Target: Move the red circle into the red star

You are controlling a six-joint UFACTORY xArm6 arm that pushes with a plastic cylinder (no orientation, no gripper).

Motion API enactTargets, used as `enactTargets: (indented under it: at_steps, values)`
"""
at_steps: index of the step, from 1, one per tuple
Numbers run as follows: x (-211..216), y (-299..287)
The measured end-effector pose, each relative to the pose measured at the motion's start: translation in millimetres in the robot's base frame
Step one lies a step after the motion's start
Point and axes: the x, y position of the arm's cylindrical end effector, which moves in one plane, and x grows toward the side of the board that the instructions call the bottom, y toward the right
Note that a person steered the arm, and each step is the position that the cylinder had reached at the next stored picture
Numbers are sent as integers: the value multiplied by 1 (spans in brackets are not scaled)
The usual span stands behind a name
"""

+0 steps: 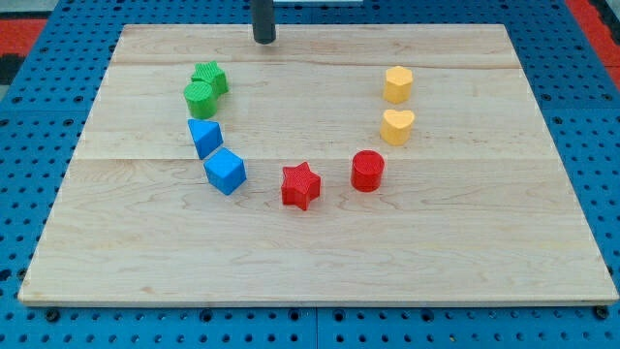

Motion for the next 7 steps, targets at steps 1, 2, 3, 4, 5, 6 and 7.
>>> enactTargets:
  at_steps: [1,2,3,4,5,6,7]
  values:
    - [4,0]
    - [5,0]
    - [20,0]
    - [66,16]
    - [117,27]
    - [163,37]
    - [202,81]
